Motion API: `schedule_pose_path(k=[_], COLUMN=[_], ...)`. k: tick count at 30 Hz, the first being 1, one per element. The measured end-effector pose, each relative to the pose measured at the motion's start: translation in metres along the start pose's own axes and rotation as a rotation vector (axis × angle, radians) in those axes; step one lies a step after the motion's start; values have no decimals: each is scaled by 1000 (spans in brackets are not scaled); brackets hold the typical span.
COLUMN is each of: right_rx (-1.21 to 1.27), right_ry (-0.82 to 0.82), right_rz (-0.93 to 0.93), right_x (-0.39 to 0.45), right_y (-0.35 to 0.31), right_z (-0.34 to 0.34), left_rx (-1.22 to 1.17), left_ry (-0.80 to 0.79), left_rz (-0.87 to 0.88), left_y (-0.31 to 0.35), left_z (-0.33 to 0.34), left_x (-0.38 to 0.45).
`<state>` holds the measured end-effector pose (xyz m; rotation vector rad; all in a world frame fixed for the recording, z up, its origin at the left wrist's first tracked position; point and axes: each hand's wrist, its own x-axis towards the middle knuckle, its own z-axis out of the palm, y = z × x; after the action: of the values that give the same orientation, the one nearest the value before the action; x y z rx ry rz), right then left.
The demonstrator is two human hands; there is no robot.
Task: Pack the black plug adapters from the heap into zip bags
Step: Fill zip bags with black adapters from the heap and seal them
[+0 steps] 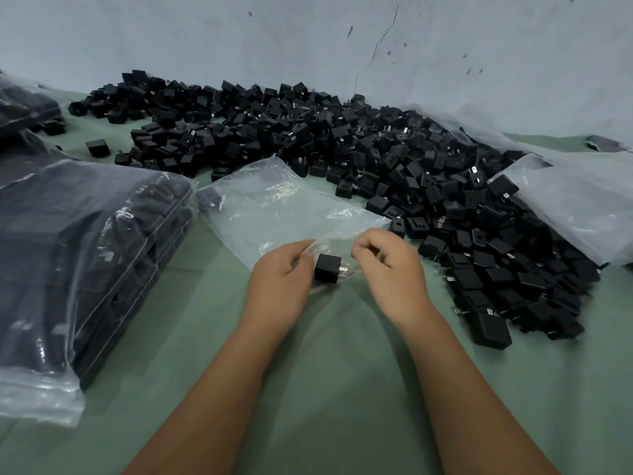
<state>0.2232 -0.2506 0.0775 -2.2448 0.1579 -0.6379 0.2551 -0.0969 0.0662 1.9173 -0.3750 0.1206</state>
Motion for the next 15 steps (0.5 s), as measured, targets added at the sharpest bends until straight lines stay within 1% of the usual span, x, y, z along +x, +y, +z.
schedule_pose_path(k=[1, 3, 5, 8, 15], right_rx=[118, 223, 205, 143, 13], right_ry=[-57, -168, -237, -280, -286], right_rz=[-9, -6, -19, -45, -80], right_x=[1, 2, 1, 1, -1], right_y=[-1, -2, 1, 4, -1], right_z=[-4, -9, -11, -12, -11], left_rx=[-6, -12, 1, 10, 6], left_ry=[3, 12, 14, 3, 23], left_rz=[-5, -25, -36, -29, -47], left_y=[-3, -6, -8, -8, -9], left_z=[0, 1, 1, 1, 3], left_x=[1, 3, 5, 4, 5])
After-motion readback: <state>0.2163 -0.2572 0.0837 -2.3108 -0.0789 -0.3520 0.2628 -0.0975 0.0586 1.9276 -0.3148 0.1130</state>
